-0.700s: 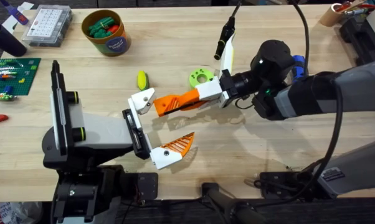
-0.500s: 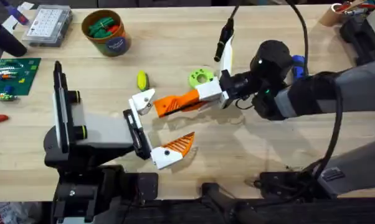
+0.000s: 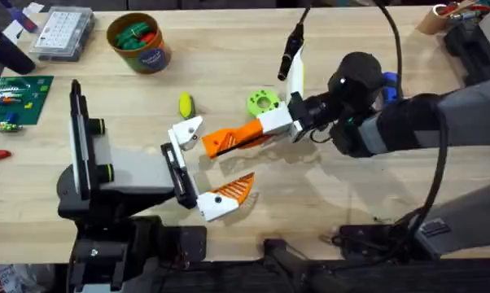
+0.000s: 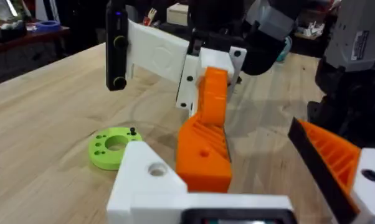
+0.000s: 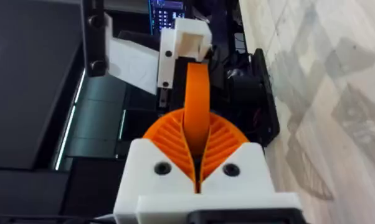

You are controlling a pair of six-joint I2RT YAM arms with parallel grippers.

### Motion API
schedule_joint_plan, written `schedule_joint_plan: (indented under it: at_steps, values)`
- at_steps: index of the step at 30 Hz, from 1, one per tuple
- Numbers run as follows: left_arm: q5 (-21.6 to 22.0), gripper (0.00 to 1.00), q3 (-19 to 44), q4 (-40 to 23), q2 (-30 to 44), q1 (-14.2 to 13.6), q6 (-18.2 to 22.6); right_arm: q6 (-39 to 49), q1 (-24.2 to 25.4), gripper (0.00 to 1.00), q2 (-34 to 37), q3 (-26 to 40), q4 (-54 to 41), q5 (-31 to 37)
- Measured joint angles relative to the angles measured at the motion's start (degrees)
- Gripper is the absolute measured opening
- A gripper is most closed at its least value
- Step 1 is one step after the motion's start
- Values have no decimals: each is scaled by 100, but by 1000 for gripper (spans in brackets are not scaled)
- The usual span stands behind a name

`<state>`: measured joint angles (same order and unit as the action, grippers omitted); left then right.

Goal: Pick up the gripper from the table and insert it into the empty holder that is missing its gripper. Then pick up a screw, insert it into the mounting hole, and use the screwdriver to tighten it. Finally, clean up the table by picking up the vegetable and placing it into the bucket.

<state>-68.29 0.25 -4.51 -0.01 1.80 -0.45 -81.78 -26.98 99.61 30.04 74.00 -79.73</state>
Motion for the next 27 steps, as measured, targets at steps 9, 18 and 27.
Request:
schedule_joint_plan:
  at_steps: [9,18,27]
  values:
    - [0,983,0,0,2,0,0,-462,0,14,0,0,400,-2]
    - [0,983,0,-2,0,0,0,-576,0,14,0,0,400,0]
    - [-2,983,0,0,0,0,0,-760,-22,14,0,2,435,25]
